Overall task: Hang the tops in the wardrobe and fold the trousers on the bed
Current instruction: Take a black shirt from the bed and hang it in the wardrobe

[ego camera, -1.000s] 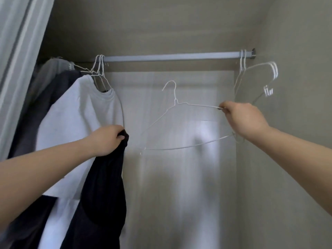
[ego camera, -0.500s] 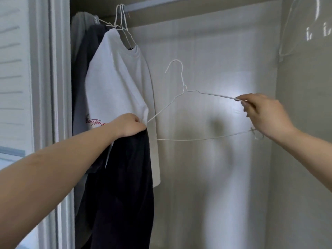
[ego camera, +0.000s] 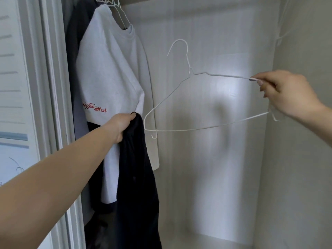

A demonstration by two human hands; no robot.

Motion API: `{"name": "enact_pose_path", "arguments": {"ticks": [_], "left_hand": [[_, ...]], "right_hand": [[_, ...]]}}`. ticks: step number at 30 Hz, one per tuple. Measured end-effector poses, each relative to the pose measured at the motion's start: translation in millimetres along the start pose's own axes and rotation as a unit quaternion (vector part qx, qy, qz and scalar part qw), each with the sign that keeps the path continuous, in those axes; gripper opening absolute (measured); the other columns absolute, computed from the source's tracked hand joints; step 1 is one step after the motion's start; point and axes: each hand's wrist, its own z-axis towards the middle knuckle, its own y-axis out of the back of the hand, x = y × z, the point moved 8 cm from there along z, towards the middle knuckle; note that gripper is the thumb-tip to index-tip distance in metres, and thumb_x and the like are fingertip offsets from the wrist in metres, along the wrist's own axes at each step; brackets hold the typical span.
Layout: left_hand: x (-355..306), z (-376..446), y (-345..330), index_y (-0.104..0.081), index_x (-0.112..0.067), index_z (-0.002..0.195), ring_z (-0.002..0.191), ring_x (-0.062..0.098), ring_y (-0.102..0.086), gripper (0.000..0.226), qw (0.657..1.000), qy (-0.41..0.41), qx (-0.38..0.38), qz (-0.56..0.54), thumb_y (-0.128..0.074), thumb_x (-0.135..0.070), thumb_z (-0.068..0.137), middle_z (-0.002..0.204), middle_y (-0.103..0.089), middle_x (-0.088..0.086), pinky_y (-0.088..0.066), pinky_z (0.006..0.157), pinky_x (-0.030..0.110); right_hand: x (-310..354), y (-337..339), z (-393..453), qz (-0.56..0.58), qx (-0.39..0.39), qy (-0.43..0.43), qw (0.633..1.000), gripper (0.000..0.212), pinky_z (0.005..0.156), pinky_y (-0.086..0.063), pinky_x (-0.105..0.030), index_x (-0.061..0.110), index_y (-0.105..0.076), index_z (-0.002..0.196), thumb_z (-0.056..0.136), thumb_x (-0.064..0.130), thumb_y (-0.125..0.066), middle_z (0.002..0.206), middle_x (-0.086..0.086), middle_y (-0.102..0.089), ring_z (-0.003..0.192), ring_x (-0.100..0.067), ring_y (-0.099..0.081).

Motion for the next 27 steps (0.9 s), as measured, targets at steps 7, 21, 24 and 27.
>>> {"name": "enact_pose_path", "arguments": {"ticks": [7, 21, 24, 27], "left_hand": [[0, -5, -19, -0.063, -0.009, 0.1, 0.098, 0.029, -0.063, 0.025, 0.999, -0.016, 0.021, 0.042, -0.05, -0.03, 0.098, 0.107, -0.066, 0.013, -0.049, 0.094, 0.04], [-33, -37, -82, -0.062, -0.007, 0.107, 0.073, 0.015, -0.058, 0.027, 0.984, -0.09, 0.13, 0.081, -0.048, -0.029, 0.1, 0.087, -0.061, 0.006, -0.051, 0.065, 0.025], [-41, -49, -98, -0.061, -0.011, 0.092, 0.073, 0.014, -0.058, 0.024, 0.98, -0.106, 0.161, 0.058, -0.046, -0.029, 0.1, 0.081, -0.061, 0.003, -0.052, 0.069, 0.026], [-49, -52, -101, -0.063, -0.012, 0.094, 0.086, 0.019, -0.059, 0.023, 0.977, -0.137, 0.158, 0.046, -0.049, -0.029, 0.099, 0.091, -0.062, 0.006, -0.051, 0.089, 0.035]], "right_hand": [[6, 21, 1, -0.019, 0.0, 0.021, 1.0, 0.041, 0.067, -0.028, -0.022, 0.008, -0.065, 0.114, 0.089, 0.028, -0.04, 0.083, -0.004, -0.056, 0.076, -0.023, -0.054], [21, -2, -27, -0.032, -0.014, 0.033, 0.999, 0.04, 0.074, -0.05, -0.041, 0.016, -0.067, 0.113, 0.091, 0.033, -0.038, 0.091, -0.009, -0.064, 0.087, -0.035, -0.061], [28, -23, -38, -0.023, 0.007, 0.035, 0.999, 0.037, 0.072, -0.052, -0.042, 0.019, -0.066, 0.113, 0.094, 0.034, -0.038, 0.092, -0.006, -0.064, 0.087, -0.032, -0.062], [25, -39, -50, -0.005, 0.022, 0.011, 1.0, 0.026, 0.071, -0.05, -0.039, 0.021, -0.065, 0.116, 0.098, 0.024, -0.045, 0.093, -0.002, -0.063, 0.086, -0.028, -0.061]]}}
